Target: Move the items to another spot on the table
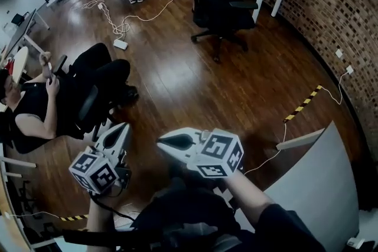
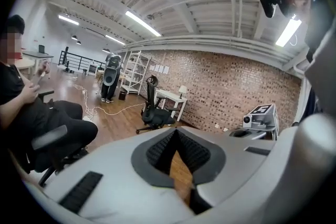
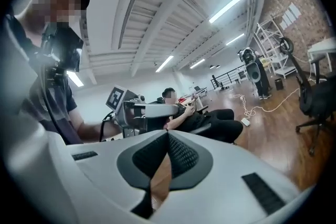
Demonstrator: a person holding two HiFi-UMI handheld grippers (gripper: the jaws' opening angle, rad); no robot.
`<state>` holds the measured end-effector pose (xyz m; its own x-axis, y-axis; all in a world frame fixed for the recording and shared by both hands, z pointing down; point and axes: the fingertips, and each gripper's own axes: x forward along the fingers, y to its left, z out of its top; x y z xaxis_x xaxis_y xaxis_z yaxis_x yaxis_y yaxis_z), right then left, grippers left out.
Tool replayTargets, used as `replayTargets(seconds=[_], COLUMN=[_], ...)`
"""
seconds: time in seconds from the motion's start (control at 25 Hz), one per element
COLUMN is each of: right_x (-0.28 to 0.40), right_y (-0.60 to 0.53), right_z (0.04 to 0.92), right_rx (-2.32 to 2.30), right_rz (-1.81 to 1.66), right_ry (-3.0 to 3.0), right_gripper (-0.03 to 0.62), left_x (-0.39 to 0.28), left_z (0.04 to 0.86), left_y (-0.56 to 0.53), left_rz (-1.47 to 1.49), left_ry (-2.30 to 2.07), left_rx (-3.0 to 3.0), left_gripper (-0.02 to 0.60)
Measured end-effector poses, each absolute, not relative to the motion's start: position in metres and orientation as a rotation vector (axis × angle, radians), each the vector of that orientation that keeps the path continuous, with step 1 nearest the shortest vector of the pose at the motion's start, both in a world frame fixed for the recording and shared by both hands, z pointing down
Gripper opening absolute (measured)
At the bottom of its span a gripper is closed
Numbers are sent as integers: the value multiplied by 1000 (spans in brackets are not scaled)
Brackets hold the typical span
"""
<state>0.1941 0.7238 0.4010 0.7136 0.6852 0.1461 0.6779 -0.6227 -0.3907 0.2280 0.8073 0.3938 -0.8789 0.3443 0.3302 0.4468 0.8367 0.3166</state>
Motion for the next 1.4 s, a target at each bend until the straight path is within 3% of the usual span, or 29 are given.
replayTargets(seconds=[0.76,1.4], right_x=[235,38], right_y=[875,919], right_z=[361,389], right_rx=[-2577,-2389], right_rz=[-140,32], right_ry=[-1107,-1345], right_gripper=[-18,-18], left_x=[290,93], left_z=[406,411], left_y=[941,997], left_rz=[-740,-581], left_ry=[-2835,-2826], left_rx=[-628,-407], left_gripper=[6,6])
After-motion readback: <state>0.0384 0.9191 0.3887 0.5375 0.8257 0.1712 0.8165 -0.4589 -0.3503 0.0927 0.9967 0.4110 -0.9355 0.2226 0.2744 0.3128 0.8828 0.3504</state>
